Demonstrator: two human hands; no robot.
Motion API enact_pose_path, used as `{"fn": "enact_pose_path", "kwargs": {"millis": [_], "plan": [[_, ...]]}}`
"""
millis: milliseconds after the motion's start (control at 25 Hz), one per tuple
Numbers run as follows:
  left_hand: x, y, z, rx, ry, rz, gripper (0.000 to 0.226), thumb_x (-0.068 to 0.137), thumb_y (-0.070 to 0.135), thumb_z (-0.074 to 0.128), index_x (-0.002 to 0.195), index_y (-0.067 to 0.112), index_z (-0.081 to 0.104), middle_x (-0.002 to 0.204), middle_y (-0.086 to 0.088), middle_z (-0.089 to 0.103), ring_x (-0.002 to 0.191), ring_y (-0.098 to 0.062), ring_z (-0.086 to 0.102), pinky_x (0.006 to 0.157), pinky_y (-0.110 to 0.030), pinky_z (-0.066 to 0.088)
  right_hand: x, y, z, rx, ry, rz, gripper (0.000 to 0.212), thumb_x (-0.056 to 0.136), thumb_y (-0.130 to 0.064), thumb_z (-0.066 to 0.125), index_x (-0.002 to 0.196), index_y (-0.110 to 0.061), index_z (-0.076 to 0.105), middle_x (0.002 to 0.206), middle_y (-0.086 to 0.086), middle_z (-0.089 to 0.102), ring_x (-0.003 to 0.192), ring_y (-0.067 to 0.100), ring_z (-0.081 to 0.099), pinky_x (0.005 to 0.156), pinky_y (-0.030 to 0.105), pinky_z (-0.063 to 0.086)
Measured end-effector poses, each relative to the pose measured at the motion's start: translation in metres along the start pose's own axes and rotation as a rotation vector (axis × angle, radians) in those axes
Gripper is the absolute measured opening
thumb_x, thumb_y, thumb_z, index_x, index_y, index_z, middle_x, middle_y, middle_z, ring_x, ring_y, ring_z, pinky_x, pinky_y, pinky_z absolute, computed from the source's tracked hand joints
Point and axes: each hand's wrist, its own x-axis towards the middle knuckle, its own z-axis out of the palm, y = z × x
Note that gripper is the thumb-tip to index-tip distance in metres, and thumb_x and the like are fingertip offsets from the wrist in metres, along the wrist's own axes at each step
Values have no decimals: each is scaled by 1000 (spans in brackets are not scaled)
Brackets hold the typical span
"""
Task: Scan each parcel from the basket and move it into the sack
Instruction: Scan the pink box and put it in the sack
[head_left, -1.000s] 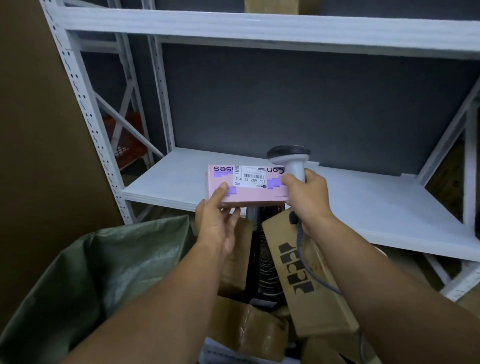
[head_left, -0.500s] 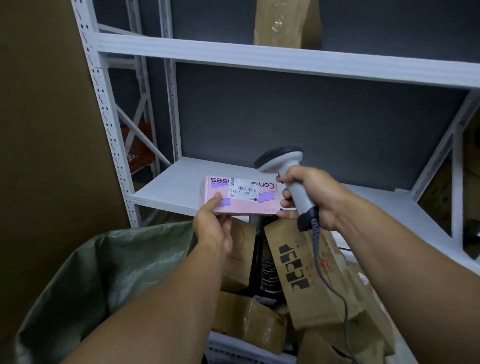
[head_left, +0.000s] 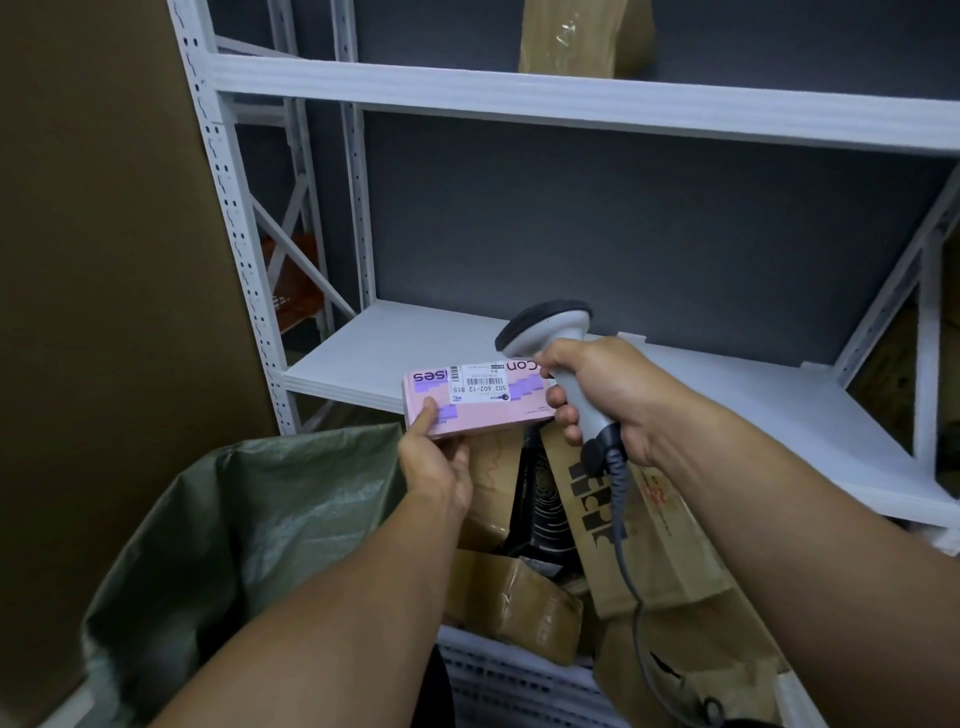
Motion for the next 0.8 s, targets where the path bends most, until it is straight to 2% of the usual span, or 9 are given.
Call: {"fn": "enact_pose_path", "kwargs": {"millis": [160, 360, 600, 800], "plan": [[-3, 7, 1, -14, 1, 5, 33, 95, 12, 65, 127, 6, 64, 103, -12, 77, 102, -26, 72, 99, -45, 57, -7, -5, -1, -16, 28, 3, 12, 95, -19, 58, 93, -7, 57, 60, 5, 51, 41, 14, 42, 40, 23, 38], [-11, 9, -1, 5, -5, -1, 32, 96, 13, 64, 127, 8, 64, 93, -9, 79, 94, -23, 75, 85, -36, 60, -19, -7, -2, -16, 37, 10, 13, 95, -19, 59, 93, -6, 58, 60, 6, 52, 41, 15, 43, 41, 24, 39], [-14, 17, -2, -11, 28, 42, 33, 97, 13, 63, 129, 9, 64, 96, -7, 77, 92, -20, 74, 91, -36, 59, -28, -10, -4, 4, 24, 13, 12, 95, -19, 59, 97, -7, 55, 60, 5, 51, 41, 15, 43, 40, 23, 39], [-17, 23, -5, -20, 24, 55, 33, 97, 12, 62, 130, 8, 63, 103, -10, 76, 97, -23, 73, 97, -40, 58, -35, -13, -7, 8, 4, -1, 13, 94, -19, 60, 97, -7, 55, 61, 6, 50, 43, 15, 42, 40, 24, 38]]}}
